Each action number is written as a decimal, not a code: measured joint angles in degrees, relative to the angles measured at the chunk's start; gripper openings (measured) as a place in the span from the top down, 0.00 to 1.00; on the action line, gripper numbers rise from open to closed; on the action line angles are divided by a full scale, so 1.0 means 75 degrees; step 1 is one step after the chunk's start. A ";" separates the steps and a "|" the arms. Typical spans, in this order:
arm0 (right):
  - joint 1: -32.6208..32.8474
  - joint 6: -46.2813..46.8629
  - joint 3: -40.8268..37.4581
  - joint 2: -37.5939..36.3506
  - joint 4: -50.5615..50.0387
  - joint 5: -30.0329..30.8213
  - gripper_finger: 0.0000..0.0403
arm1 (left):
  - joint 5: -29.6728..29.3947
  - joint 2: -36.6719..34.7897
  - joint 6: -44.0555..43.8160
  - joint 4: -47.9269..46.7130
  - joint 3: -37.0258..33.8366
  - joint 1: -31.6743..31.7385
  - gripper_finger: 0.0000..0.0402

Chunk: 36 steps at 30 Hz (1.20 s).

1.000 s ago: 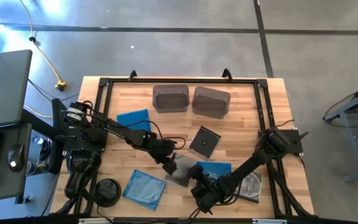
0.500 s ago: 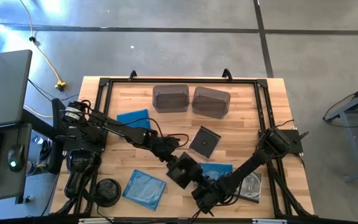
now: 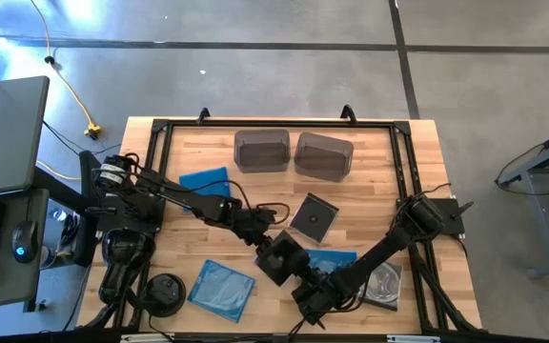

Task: Pick & place jewel cases by type
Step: Put the top left black CD case into the left black bin

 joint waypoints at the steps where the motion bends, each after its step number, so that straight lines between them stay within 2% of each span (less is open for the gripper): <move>1: 0.0000 -0.0067 0.0000 -0.0015 -0.0010 0.0032 0.51 | 0.0018 0.0000 0.0002 0.0003 0.0000 0.0053 0.53; 5: -0.0035 -0.0027 -0.0012 -0.0141 -0.0056 -0.0007 0.51 | 0.0014 -0.0109 0.0035 -0.0067 0.0000 0.0261 0.53; 11: -0.0134 0.0131 0.0000 -0.0349 -0.0269 0.0398 0.51 | -0.0032 -0.0444 0.0429 -0.0215 0.0000 0.0645 0.53; 19: -0.0893 0.0353 -0.0006 -0.0561 -0.1114 0.0369 0.51 | -0.0130 -0.0592 0.1074 -0.0347 -0.0007 0.1257 0.53; 30: -0.2530 -0.1161 -0.0017 -0.0692 -0.1370 0.0798 0.51 | -0.0057 -0.1092 0.2402 -0.0443 0.0000 0.2829 0.53; 33: -0.3038 -0.1658 -0.0026 -0.0889 -0.1194 0.0758 0.51 | -0.0036 -0.1321 0.2786 -0.0527 -0.0006 0.3270 0.53; 36: -0.3534 -0.2084 -0.0026 -0.1238 -0.0826 0.0375 0.51 | 0.0083 -0.1604 0.3174 -0.0472 0.0013 0.3697 0.53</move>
